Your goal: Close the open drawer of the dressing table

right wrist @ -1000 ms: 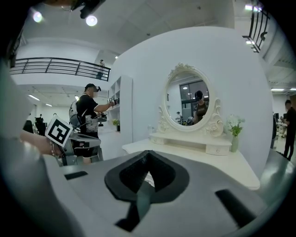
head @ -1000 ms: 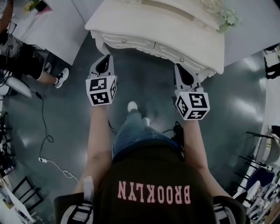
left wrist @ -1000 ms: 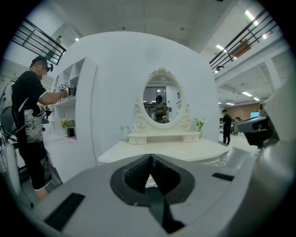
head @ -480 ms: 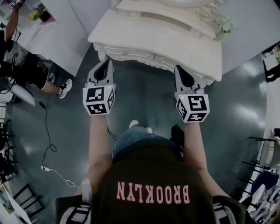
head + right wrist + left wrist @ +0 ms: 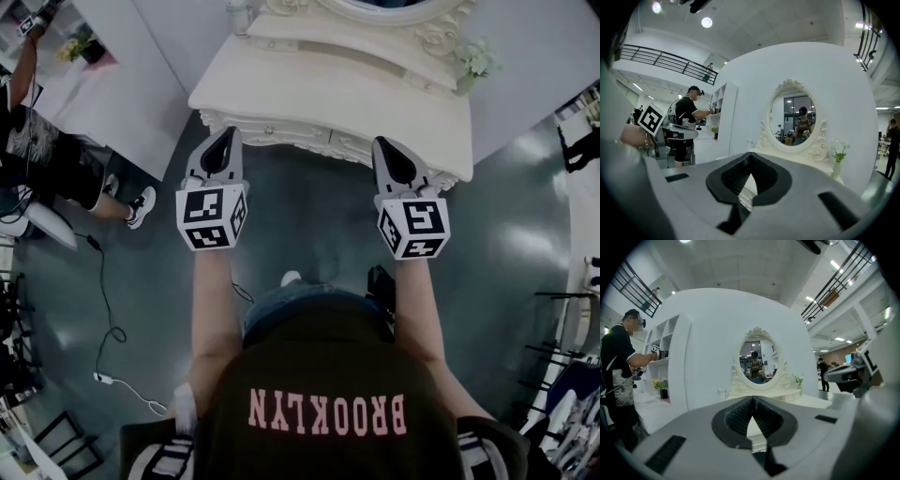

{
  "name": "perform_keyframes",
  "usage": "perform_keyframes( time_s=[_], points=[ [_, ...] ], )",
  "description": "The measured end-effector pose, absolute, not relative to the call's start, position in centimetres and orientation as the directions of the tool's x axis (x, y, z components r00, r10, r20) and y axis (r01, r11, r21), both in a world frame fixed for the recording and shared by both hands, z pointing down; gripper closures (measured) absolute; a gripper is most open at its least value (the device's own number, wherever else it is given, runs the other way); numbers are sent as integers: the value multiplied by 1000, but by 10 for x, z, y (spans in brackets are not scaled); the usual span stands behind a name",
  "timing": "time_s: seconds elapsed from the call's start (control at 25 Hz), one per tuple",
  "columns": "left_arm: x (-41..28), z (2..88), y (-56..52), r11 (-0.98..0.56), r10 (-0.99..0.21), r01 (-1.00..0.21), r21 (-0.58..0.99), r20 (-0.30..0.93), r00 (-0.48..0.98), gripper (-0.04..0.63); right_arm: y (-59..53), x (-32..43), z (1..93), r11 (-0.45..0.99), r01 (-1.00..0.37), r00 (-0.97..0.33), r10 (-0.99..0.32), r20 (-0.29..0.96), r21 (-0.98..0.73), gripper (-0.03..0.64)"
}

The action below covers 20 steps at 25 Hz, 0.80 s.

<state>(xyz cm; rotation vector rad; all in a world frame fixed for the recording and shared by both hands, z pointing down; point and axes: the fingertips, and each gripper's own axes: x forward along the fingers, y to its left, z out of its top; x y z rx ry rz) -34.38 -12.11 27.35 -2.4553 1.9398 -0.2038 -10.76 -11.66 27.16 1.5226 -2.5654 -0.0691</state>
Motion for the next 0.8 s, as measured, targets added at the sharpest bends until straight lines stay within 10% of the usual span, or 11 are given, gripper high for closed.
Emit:
perform_keyframes(
  time_s=[0.8],
  points=[
    [-344, 268, -145, -250, -965, -965, -77, 99, 242, 591, -136, -109, 268, 475, -868, -460, -879, 128, 146, 621]
  ],
)
